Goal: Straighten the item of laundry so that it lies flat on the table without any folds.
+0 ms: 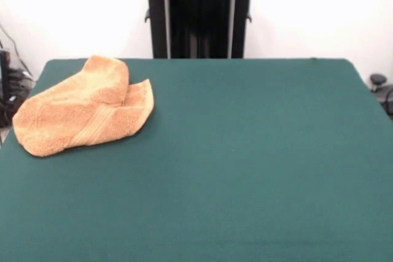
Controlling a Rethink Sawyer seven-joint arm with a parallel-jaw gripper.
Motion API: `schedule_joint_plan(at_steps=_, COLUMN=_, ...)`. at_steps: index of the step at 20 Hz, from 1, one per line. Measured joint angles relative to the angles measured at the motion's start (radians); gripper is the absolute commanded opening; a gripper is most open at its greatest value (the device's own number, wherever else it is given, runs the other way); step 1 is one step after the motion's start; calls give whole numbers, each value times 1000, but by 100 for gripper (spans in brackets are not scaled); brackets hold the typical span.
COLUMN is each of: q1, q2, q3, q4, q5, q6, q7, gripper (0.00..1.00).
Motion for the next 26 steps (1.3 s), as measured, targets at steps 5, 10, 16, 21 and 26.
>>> schedule_joint_plan(at_steps=5, q1=-20, q2=1, q3=0, q4=13, q5=7, q6=-20, q7=0, gripper=100)
schedule_joint_plan(at_steps=10, q1=-61, q2=30, q3=0, q4=11, q5=1, q6=-40, q7=0, gripper=100)
schedule_joint_plan(at_steps=16, q1=-99, q2=91, q3=7, q4=-15, q5=-9, q6=-40, q7=0, gripper=100)
schedule_joint_plan(at_steps=21, q1=-149, q2=164, q3=26, q4=-27, q5=-8, q6=-77, q7=0, gripper=100)
schedule_joint_plan(at_steps=26, q1=-186, q2=228, q3=34, q4=-27, q5=-9, q6=-155, q7=0, gripper=100)
